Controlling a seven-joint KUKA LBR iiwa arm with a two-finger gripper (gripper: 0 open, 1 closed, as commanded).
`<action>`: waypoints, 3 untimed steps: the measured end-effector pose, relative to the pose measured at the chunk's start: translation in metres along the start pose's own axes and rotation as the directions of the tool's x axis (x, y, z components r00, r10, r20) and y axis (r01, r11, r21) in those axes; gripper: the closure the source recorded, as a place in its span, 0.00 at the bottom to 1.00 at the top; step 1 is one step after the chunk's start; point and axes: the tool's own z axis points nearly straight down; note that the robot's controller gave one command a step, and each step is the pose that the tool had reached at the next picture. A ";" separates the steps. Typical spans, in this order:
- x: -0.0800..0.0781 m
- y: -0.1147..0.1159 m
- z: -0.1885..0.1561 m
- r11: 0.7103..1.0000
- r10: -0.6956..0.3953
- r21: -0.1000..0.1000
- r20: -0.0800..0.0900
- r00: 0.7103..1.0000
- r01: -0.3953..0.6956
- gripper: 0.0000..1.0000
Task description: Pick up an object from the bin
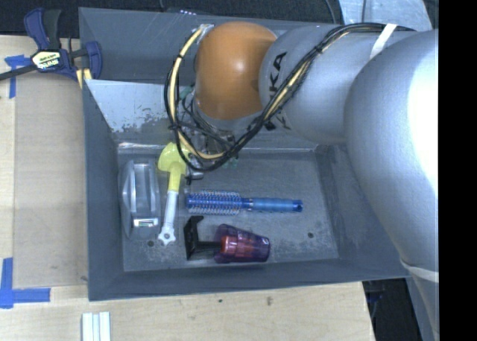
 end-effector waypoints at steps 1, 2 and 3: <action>-0.002 -0.028 0.041 0.985 -0.171 0.000 0.000 0.985 0.171 0.00; 0.004 -0.034 0.061 0.969 -0.248 0.002 -0.002 0.969 0.248 0.00; 0.009 0.000 0.049 0.760 -0.650 0.002 0.009 0.760 0.650 1.00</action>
Offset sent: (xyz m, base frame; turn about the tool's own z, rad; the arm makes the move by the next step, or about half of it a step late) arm -0.0116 -0.0182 -0.0521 -0.6249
